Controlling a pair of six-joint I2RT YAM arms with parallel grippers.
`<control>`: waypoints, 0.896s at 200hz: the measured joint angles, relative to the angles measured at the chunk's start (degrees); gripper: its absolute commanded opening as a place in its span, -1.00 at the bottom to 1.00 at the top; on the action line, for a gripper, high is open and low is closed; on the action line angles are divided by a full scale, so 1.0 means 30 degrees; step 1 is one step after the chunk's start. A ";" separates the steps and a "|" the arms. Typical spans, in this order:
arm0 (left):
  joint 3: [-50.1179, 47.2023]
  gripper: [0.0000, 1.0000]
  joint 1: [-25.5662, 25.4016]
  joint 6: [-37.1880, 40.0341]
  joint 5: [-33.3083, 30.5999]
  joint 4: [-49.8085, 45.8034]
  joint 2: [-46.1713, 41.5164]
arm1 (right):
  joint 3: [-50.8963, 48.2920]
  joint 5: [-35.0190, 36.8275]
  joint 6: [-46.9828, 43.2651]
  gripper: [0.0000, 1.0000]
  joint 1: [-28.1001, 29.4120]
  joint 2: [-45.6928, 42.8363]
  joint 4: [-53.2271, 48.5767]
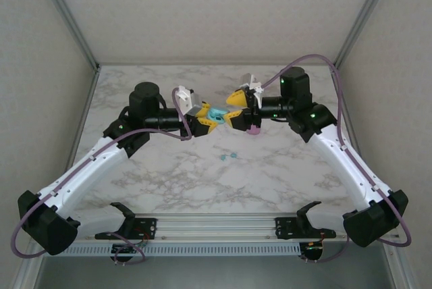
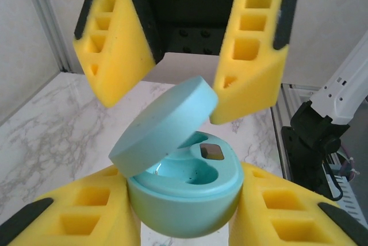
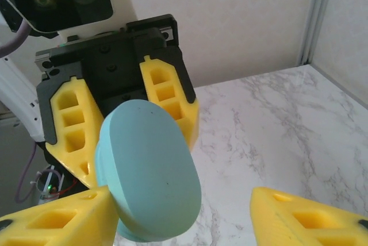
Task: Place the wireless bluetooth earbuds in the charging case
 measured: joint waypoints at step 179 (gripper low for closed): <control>-0.5056 -0.69 -0.0022 -0.5894 -0.3206 0.9005 -0.0262 | 0.3519 0.7286 0.7417 0.58 -0.1275 -0.0138 -0.1829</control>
